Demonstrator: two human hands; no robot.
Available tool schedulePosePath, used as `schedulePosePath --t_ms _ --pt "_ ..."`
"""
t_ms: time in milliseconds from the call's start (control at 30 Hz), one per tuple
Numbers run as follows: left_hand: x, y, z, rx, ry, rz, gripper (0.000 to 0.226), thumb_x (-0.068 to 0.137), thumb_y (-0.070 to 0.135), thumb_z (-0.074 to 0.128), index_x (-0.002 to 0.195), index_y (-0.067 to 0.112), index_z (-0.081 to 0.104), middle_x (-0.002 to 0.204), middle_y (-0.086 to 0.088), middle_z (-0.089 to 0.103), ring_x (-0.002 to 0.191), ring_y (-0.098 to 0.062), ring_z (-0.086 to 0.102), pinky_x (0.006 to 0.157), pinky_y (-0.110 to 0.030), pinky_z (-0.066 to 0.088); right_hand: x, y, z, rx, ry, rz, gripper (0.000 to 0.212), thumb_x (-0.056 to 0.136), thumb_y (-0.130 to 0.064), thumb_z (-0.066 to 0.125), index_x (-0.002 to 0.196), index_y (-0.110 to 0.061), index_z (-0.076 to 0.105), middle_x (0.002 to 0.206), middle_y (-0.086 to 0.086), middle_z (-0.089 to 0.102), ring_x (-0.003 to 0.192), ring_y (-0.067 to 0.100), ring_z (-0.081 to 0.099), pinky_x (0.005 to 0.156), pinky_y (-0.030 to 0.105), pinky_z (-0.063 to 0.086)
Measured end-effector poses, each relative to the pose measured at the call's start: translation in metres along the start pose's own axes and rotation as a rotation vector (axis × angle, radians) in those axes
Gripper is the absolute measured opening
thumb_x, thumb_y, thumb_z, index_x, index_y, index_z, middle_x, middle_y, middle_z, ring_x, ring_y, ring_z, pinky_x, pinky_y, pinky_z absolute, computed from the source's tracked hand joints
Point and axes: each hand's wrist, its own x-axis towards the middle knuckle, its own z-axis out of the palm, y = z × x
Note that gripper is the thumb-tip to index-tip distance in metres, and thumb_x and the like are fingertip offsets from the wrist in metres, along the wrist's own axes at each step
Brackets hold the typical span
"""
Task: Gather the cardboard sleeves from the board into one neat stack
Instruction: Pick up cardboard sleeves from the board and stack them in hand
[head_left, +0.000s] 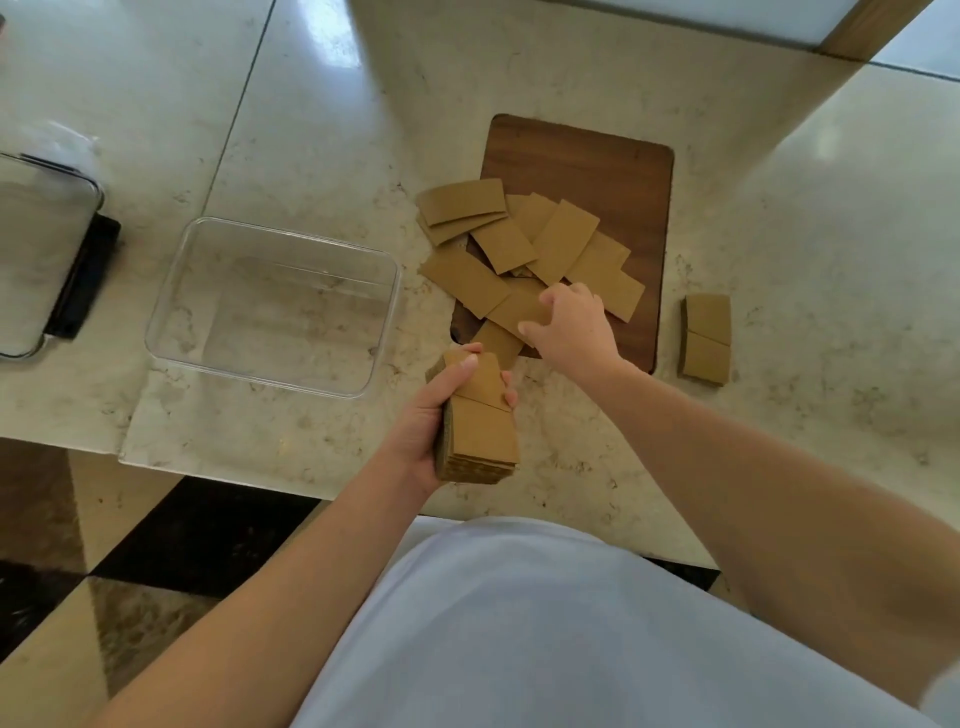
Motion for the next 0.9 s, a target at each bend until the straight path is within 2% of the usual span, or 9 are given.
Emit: schedulePosePath --t_ms 167,300,367,467,567,633,733,833,900 --pt "0.001 0.008 -0.002 -0.015 0.014 -0.017 0.039 0.084 0.024 0.080 0.120 0.021 0.066 0.106 -0.017 0.070 0.085 -0.030 0.071 0.077 -0.043 0.061 0.021 -0.019 0.017 -0.193 0.050 -0.011 0.065 0.086 -0.050 0.075 0.135 -0.014 0.052 0.137 0.010 0.053 0.132 0.035 0.044 0.108 0.051 0.037" --pt "0.004 0.014 -0.002 -0.016 0.028 -0.016 0.033 0.086 0.024 0.078 0.118 0.021 0.069 0.105 -0.018 0.072 0.085 -0.031 0.071 0.076 -0.043 0.061 0.024 -0.023 0.025 -0.227 0.073 0.017 0.063 0.082 -0.048 0.077 0.129 -0.013 0.053 0.131 0.010 0.055 0.128 0.034 0.047 0.107 0.052 0.038" --pt "0.007 0.015 -0.004 -0.004 0.049 -0.009 0.032 0.087 0.025 0.077 0.118 0.021 0.069 0.105 -0.018 0.072 0.086 -0.031 0.071 0.076 -0.043 0.061 0.024 -0.023 0.023 -0.114 0.010 0.093 0.053 0.081 -0.042 0.075 0.122 -0.012 0.056 0.125 0.011 0.058 0.122 0.034 0.053 0.100 0.047 0.046" --pt "0.010 0.013 -0.005 -0.003 0.069 -0.005 0.034 0.088 0.025 0.075 0.121 0.020 0.066 0.105 -0.018 0.072 0.085 -0.031 0.072 0.075 -0.043 0.062 0.018 -0.012 0.014 0.285 -0.156 0.238 0.032 0.085 -0.029 0.076 0.106 -0.009 0.064 0.113 0.011 0.066 0.102 0.028 0.062 0.077 0.036 0.052" --pt "0.012 0.011 -0.004 -0.003 0.071 -0.019 0.038 0.089 0.025 0.074 0.124 0.020 0.062 0.105 -0.019 0.071 0.085 -0.031 0.071 0.076 -0.042 0.061 -0.006 0.005 0.002 0.540 -0.281 0.356 0.036 0.091 -0.034 0.072 0.108 -0.002 0.070 0.094 0.010 0.067 0.077 0.021 0.055 0.058 0.029 0.039" --pt "0.013 0.006 -0.001 -0.015 0.068 -0.032 0.041 0.088 0.023 0.074 0.126 0.019 0.059 0.106 -0.020 0.069 0.086 -0.031 0.070 0.076 -0.042 0.062 -0.026 0.018 -0.004 0.608 -0.310 0.386 0.038 0.093 -0.038 0.069 0.111 -0.004 0.072 0.088 0.007 0.060 0.079 0.022 0.050 0.061 0.032 0.034" --pt "0.016 -0.003 0.004 -0.033 0.054 -0.051 0.043 0.088 0.020 0.074 0.127 0.018 0.057 0.108 -0.020 0.066 0.088 -0.030 0.069 0.077 -0.043 0.062 -0.049 0.032 -0.010 0.717 -0.290 0.367 0.024 0.095 -0.035 0.068 0.105 -0.015 0.077 0.083 0.004 0.065 0.075 0.020 0.052 0.058 0.029 0.034" --pt "0.017 -0.011 0.009 0.007 0.024 -0.076 0.041 0.090 0.021 0.073 0.127 0.018 0.055 0.106 -0.021 0.066 0.087 -0.031 0.069 0.077 -0.043 0.061 -0.063 0.039 -0.012 0.847 -0.192 0.322 0.009 0.096 -0.026 0.068 0.102 -0.030 0.073 0.095 -0.006 0.077 0.081 0.011 0.070 0.068 0.025 0.049" --pt "0.016 -0.016 0.010 0.051 0.007 -0.089 0.043 0.089 0.022 0.074 0.127 0.018 0.055 0.108 -0.021 0.065 0.088 -0.031 0.068 0.078 -0.042 0.061 -0.071 0.042 -0.013 0.927 -0.112 0.301 0.017 0.095 -0.018 0.069 0.099 -0.035 0.069 0.100 -0.010 0.077 0.092 0.010 0.073 0.077 0.028 0.057"
